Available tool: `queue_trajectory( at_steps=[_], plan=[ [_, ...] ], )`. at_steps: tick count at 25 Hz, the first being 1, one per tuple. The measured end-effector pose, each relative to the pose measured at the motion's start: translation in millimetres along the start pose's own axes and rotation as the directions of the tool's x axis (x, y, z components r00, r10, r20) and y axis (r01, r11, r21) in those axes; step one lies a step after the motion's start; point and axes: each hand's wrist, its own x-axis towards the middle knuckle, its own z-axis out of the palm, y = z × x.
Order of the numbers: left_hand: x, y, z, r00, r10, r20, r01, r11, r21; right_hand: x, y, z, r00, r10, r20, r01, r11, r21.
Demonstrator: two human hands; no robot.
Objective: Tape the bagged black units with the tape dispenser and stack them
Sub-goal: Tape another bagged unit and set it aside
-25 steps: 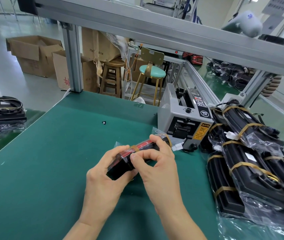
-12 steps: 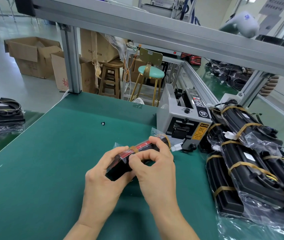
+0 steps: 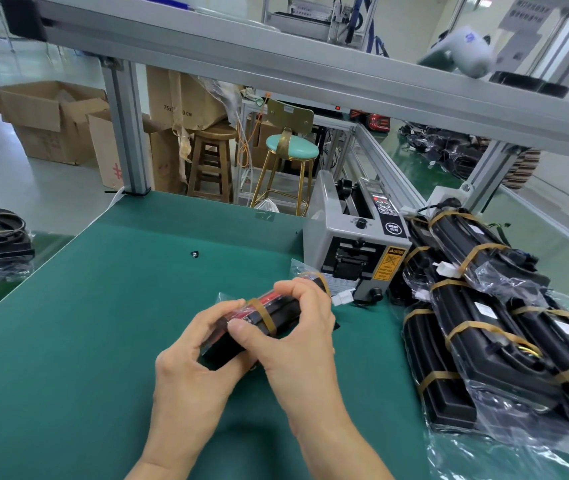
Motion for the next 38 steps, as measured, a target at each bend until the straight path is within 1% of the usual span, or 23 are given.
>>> queue_trajectory(
  at_steps=[3, 6, 8, 10, 11, 12, 13, 14, 16, 17, 18, 19, 20, 21, 23, 26, 28, 29, 31, 33, 35, 36, 38],
  plan=[
    [0.8, -3.2, -0.7, 1.000, 0.016, 0.020, -0.016, 0.999, 0.031, 8.3, 2.4, -8.0, 0.999, 0.027, -0.026, -0.027, 1.000, 0.001],
    [6.4, -4.0, -12.5, 1.000, 0.013, -0.003, -0.013, 1.000, -0.025, 16.0, 12.1, -22.1, 0.998, -0.062, -0.017, 0.061, 0.998, -0.015],
    [12.1, -2.7, -25.1, 1.000, -0.013, 0.014, 0.014, 0.997, -0.082, 26.1, 19.9, -38.6, 0.979, -0.124, 0.162, 0.139, 0.987, -0.084],
    [14.1, 2.2, -35.2, 0.997, -0.053, 0.065, 0.057, 0.996, -0.070, 34.8, 28.1, -48.5, 0.933, -0.142, 0.331, 0.207, 0.963, -0.170],
    [14.7, 6.1, -37.4, 0.995, -0.063, 0.078, 0.064, 0.998, -0.003, 39.1, 31.0, -49.2, 0.920, -0.154, 0.361, 0.235, 0.953, -0.193],
    [15.8, 12.0, -37.6, 0.997, -0.032, 0.076, 0.022, 0.992, 0.124, 42.9, 32.5, -48.9, 0.913, -0.176, 0.367, 0.260, 0.946, -0.193],
    [17.8, 20.4, -34.8, 0.995, 0.045, 0.090, -0.068, 0.958, 0.280, 46.6, 33.2, -48.1, 0.908, -0.200, 0.368, 0.280, 0.943, -0.178],
    [20.9, 29.2, -28.4, 0.979, 0.154, 0.136, -0.197, 0.891, 0.409, 50.4, 33.9, -48.6, 0.903, -0.212, 0.373, 0.286, 0.945, -0.156],
    [30.2, 40.7, -8.3, 0.901, 0.314, 0.300, -0.433, 0.706, 0.561, 61.1, 36.3, -55.5, 0.899, -0.173, 0.403, 0.220, 0.973, -0.072],
    [34.7, 46.3, 2.0, 0.870, 0.320, 0.375, -0.492, 0.613, 0.619, 65.4, 36.6, -60.2, 0.894, -0.132, 0.428, 0.147, 0.989, -0.001],
    [37.7, 52.0, 11.4, 0.868, 0.262, 0.422, -0.494, 0.546, 0.677, 68.4, 36.8, -65.1, 0.887, -0.090, 0.453, 0.072, 0.996, 0.058],
    [40.7, 56.9, 17.6, 0.893, 0.165, 0.419, -0.440, 0.512, 0.737, 71.2, 36.9, -68.5, 0.883, -0.063, 0.466, 0.027, 0.996, 0.084],
    [43.4, 57.8, 20.3, 0.921, 0.072, 0.383, -0.363, 0.518, 0.775, 75.1, 37.2, -70.9, 0.884, -0.055, 0.464, 0.016, 0.996, 0.087],
    [45.8, 56.4, 19.6, 0.937, 0.025, 0.347, -0.307, 0.531, 0.790, 79.3, 37.3, -72.8, 0.889, -0.061, 0.454, 0.020, 0.995, 0.094],
    [48.0, 52.3, 15.6, 0.944, -0.020, 0.329, -0.265, 0.545, 0.795, 86.0, 36.0, -74.3, 0.895, -0.092, 0.438, 0.039, 0.991, 0.128],
    [50.7, 50.7, 13.1, 0.926, 0.030, 0.376, -0.330, 0.549, 0.768, 88.4, 29.2, -70.5, 0.897, -0.098, 0.431, 0.050, 0.991, 0.121],
    [50.8, 48.6, 10.2, 0.871, 0.050, 0.488, -0.439, 0.521, 0.732, 92.6, 24.3, -63.6, 0.906, 0.000, 0.423, -0.039, 0.996, 0.084],
    [52.0, 47.9, 8.0, 0.849, 0.025, 0.528, -0.468, 0.501, 0.728, 96.1, 20.3, -58.9, 0.907, 0.087, 0.411, -0.117, 0.992, 0.047],
    [54.5, 46.7, 5.6, 0.840, -0.035, 0.541, -0.458, 0.486, 0.744, 100.4, 12.8, -51.1, 0.893, 0.233, 0.385, -0.234, 0.971, -0.045],
    [56.3, 46.9, 7.3, 0.853, -0.040, 0.521, -0.436, 0.494, 0.752, 100.9, 18.2, -48.0, 0.917, 0.260, 0.302, -0.259, 0.965, -0.042],
    [55.4, 47.2, 10.5, 0.866, -0.049, 0.498, -0.409, 0.504, 0.761, 95.3, 35.0, -52.6, 0.952, 0.294, 0.085, -0.301, 0.950, 0.081],
    [54.6, 47.9, 11.6, 0.873, -0.055, 0.484, -0.391, 0.511, 0.765, 93.0, 44.5, -56.7, 0.941, 0.333, -0.060, -0.320, 0.932, 0.170],
    [54.0, 47.4, 13.3, 0.885, -0.061, 0.461, -0.370, 0.511, 0.776, 94.9, 57.6, -66.0, 0.868, 0.405, -0.286, -0.302, 0.890, 0.341]
  ],
)
